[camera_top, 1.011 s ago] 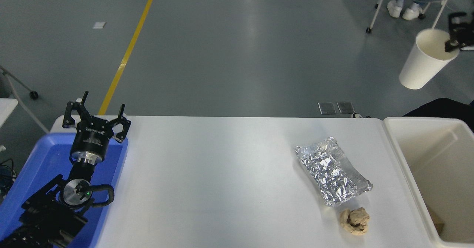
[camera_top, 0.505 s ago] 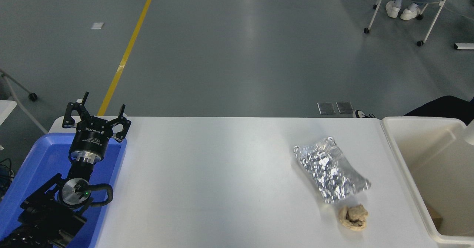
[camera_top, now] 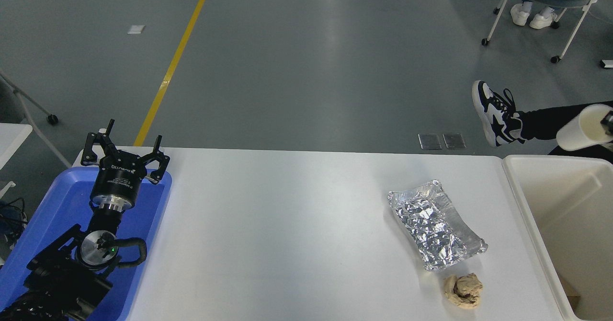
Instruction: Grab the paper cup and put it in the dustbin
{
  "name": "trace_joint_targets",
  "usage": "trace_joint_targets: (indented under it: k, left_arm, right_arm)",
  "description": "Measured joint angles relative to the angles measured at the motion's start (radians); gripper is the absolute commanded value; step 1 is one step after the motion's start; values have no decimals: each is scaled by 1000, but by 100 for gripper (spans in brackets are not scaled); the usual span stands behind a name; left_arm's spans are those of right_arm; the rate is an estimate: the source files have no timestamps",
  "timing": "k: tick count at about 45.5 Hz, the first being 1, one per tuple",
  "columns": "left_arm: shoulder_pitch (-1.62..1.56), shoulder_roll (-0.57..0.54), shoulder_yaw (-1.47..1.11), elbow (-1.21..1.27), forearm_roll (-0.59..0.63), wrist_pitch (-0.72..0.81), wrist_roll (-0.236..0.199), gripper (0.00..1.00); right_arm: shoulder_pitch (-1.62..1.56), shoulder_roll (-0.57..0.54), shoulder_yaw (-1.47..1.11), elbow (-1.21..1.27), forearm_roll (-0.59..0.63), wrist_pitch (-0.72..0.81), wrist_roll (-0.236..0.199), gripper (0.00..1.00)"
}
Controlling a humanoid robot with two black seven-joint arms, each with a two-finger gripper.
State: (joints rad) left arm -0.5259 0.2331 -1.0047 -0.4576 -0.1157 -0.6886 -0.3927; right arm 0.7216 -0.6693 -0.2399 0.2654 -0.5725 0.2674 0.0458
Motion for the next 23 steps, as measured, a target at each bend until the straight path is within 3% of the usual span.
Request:
trace_joint_targets:
  k: [23]
  left_arm:
    - [0, 0, 0, 0, 1, 0, 1, 100]
  right_arm:
    - [-14, 18, 26, -23, 4, -9, -2, 0]
